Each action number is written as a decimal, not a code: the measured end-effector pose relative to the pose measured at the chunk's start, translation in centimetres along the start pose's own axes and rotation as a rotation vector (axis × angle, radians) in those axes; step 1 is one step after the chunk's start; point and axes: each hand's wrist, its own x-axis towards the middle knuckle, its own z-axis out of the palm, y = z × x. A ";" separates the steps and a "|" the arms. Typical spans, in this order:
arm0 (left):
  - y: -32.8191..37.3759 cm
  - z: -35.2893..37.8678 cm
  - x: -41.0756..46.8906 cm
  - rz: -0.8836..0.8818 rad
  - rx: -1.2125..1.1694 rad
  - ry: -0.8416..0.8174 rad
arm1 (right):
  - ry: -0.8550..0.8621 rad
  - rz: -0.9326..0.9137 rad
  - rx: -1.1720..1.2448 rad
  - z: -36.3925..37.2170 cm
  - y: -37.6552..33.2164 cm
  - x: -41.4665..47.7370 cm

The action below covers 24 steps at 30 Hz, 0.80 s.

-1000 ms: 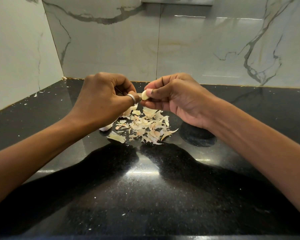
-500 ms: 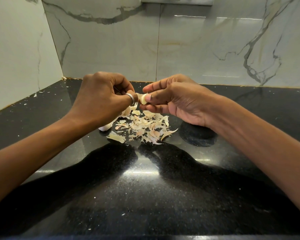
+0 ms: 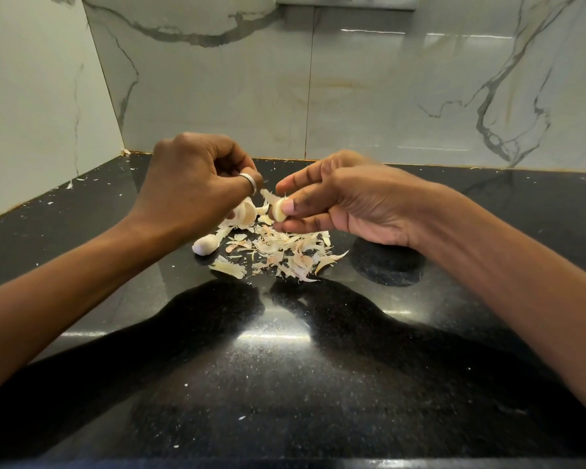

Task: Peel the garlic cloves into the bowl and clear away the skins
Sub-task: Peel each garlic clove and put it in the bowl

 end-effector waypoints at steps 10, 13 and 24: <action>-0.3 0.1 0.3 0.021 -0.157 -0.168 | 0.046 -0.020 -0.019 -0.5 -0.3 0.0; -0.3 0.1 0.3 0.062 -0.154 -0.237 | 0.048 -0.033 -0.049 -0.7 -0.3 0.0; 0.1 0.4 0.0 0.128 -0.076 -0.249 | 0.063 -0.063 -0.101 -1.0 -0.1 0.2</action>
